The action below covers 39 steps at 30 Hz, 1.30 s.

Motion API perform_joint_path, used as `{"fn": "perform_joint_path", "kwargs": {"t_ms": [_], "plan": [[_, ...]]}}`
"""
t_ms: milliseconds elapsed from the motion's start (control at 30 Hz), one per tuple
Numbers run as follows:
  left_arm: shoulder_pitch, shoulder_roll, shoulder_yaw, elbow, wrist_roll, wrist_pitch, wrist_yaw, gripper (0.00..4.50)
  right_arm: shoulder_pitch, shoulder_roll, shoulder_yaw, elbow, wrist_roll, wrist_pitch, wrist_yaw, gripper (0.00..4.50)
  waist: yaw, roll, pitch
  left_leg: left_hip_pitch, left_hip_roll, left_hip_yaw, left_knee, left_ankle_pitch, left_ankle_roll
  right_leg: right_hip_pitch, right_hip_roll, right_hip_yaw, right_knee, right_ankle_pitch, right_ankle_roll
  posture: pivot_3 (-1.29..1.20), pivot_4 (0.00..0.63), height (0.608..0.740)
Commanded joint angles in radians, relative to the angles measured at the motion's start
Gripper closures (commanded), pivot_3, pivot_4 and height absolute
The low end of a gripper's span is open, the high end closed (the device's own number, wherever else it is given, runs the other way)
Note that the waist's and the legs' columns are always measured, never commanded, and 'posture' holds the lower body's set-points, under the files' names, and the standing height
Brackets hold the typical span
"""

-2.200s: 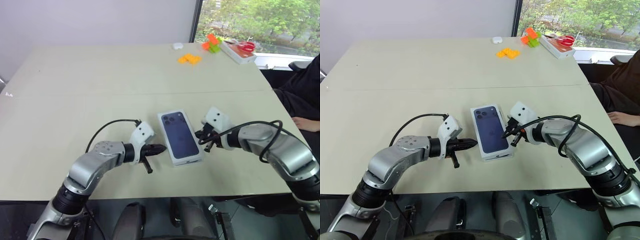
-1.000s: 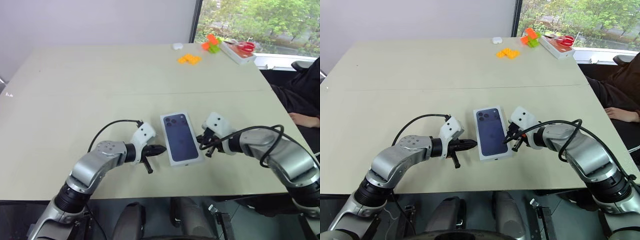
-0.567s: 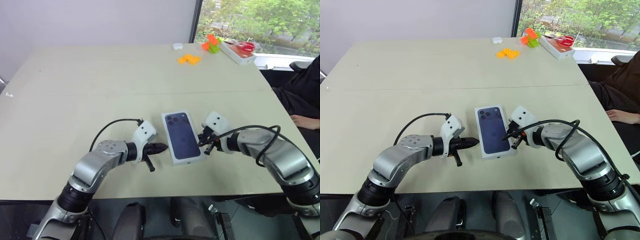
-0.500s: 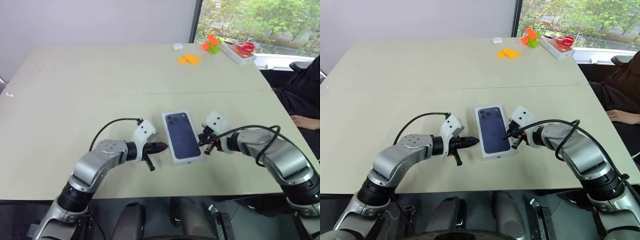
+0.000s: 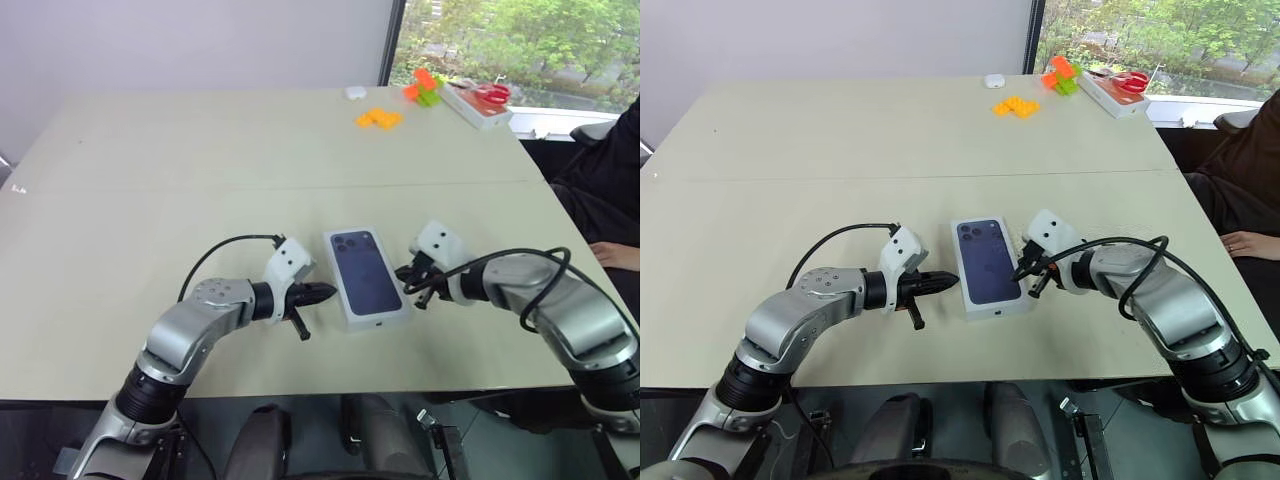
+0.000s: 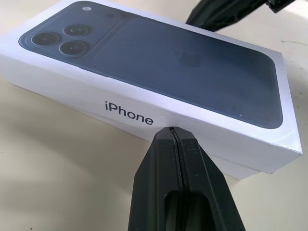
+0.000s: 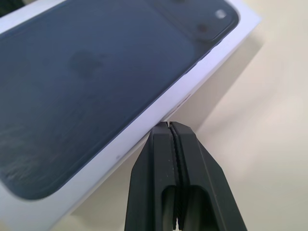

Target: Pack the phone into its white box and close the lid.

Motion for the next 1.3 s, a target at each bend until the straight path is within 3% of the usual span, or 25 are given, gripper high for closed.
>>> {"fn": "perform_joint_path", "kwargs": {"t_ms": [33, 400, 733, 867, 1067, 1300], "plan": [[-0.004, 0.006, 0.003, -0.038, -0.014, -0.010, -0.011, 4.50, 0.005, -0.005, -0.015, -0.065, 0.014, -0.011, 0.018, 4.45, 0.000, 0.000, 0.000, 0.000, 0.000, 0.000, 0.000, 0.000, 0.000, 0.000, 0.000, 0.000, 0.000, 0.000, 0.000, 0.00, 0.150, 0.740], [0.006, 0.040, -0.022, -0.039, 0.000, -0.023, -0.022, 4.50, 0.033, -0.037, 0.000, -0.084, -0.020, -0.030, 0.028, 4.45, -0.001, 0.000, 0.000, 0.000, 0.000, 0.000, 0.000, 0.000, 0.000, 0.000, 0.000, 0.000, 0.000, 0.000, 0.000, 0.00, 0.150, 0.740], [-0.038, 0.031, 0.165, -0.025, -0.116, 0.009, -0.022, 4.50, 0.072, -0.114, -0.173, -0.026, -0.001, -0.186, 0.113, 4.45, 0.001, 0.000, 0.000, 0.000, 0.000, 0.000, 0.000, 0.000, 0.000, 0.000, 0.000, 0.000, 0.000, 0.000, 0.000, 0.00, 0.150, 0.740], [-0.119, -0.024, 0.153, 0.034, -0.064, -0.005, 0.064, 4.50, 0.108, -0.103, -0.231, -0.084, 0.083, -0.195, 0.178, 4.45, 0.004, 0.000, 0.000, 0.000, -0.001, 0.000, 0.000, 0.000, 0.000, 0.001, 0.000, 0.000, 0.000, 0.000, 0.000, 0.00, 0.150, 0.740], [-0.226, -0.128, 0.082, 0.159, 0.003, 0.023, 0.160, 4.50, 0.169, -0.081, -0.175, -0.202, 0.129, -0.168, 0.183, 4.45, 0.001, 0.000, 0.000, 0.000, -0.001, 0.000, 0.001, 0.000, 0.000, 0.002, 0.000, 0.000, 0.000, 0.000, 0.001, 0.00, 0.150, 0.740], [-0.279, -0.148, -0.035, 0.280, 0.081, 0.128, 0.199, 4.50, 0.208, -0.093, -0.021, -0.181, 0.025, -0.125, 0.098, 4.45, 0.001, -0.001, -0.001, 0.000, -0.001, -0.001, 0.005, 0.000, 0.000, 0.002, 0.001, -0.001, 0.002, 0.000, 0.000, 0.00, 0.150, 0.740]]}}
